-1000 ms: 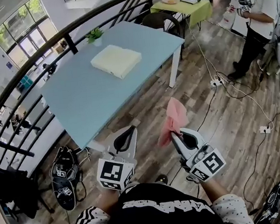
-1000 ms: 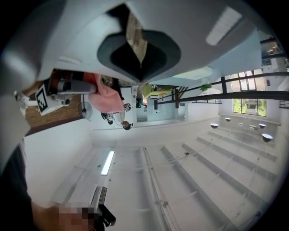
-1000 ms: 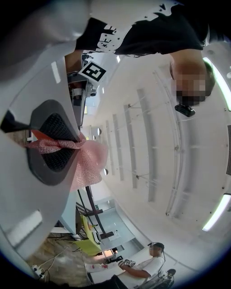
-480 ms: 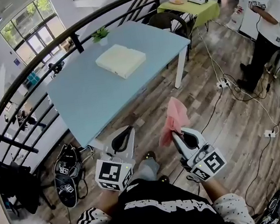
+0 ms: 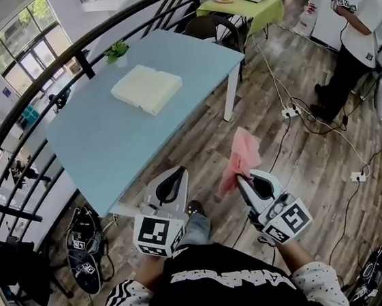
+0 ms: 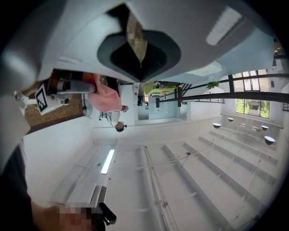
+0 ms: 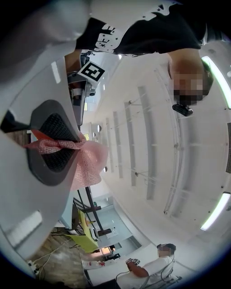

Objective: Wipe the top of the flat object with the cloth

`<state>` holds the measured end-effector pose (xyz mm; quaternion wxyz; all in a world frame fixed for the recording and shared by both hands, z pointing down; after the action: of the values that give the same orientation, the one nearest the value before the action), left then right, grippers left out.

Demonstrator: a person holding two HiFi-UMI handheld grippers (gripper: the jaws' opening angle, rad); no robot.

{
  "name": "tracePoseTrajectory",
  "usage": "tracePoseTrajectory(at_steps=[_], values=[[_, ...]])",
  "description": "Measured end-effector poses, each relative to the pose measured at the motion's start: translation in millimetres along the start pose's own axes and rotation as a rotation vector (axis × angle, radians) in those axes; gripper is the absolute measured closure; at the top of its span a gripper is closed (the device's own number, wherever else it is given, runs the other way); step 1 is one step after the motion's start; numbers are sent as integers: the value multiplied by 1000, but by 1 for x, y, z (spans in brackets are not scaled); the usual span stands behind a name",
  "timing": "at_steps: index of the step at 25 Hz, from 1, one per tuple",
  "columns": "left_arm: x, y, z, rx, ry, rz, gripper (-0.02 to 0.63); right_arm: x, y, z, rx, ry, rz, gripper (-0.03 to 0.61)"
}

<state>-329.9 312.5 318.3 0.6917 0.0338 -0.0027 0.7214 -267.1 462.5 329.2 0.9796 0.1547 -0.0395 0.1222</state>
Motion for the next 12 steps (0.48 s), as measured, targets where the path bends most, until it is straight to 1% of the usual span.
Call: tracePoseTrajectory(at_steps=[7,12], values=[[-36,-39,17,-14,23,-33,614,35,-38,22,-34,-16,-23,555],[-62,-61,21,-13,31,-56,614,57,-68,29,-52,-15,-45,557]])
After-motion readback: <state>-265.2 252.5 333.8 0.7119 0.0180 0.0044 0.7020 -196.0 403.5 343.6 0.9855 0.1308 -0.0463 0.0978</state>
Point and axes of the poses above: the fingertips, and each gripper's own axes: y backward along the fingers, x to its right, z out of its underside, the point moved 3 cm from there along y, backward along the fingers, and after that the axes turned 10 degrees about x, right-handed, at the moved point
